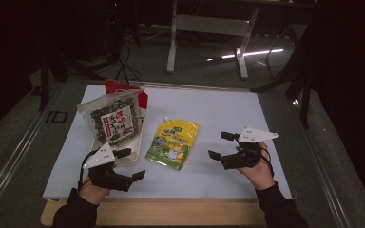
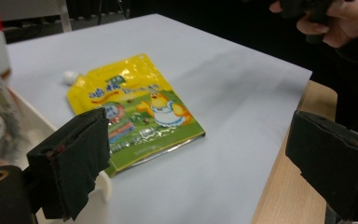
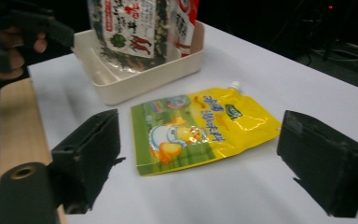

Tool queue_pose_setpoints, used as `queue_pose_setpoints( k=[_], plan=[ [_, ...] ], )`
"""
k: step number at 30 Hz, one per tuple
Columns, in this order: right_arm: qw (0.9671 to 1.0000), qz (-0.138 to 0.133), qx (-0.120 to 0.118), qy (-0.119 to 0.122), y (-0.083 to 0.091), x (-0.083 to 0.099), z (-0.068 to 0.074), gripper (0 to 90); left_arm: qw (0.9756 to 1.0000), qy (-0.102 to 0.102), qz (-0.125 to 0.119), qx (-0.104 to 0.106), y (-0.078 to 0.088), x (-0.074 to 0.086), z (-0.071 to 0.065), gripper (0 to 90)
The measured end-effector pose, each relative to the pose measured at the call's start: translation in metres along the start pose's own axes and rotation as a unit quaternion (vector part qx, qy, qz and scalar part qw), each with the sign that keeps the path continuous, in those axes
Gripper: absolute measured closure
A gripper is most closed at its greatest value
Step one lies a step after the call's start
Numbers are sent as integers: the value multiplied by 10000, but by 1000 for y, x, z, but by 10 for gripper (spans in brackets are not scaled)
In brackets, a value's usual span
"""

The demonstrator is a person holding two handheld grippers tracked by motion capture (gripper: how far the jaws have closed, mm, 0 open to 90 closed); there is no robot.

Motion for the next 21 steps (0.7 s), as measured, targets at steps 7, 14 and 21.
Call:
queue_pose_setpoints(
  k=[7,14,21],
  plan=[
    [9999,116,-81,59,-17,3,0,171,9999,-96,68,0,-8,8,-2,74],
    [9998,156,-113,95,-36,-1,-5,251,9997,-245,-2,6,-10,11,-7,61],
    [9998,192,8,84,-60,-6,-17,429,9997,-237,35,1,-14,18,-7,53]
  ],
)
Point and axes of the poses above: each handheld gripper's, and its own axes: y roughly backward along the jaws, x roughly out of its underside, z roughly to its left, the point moved 10 cm from there along -y, roughly forward along the jaws, and after that the axes turned 12 degrees about y, right-handed, at the moved point
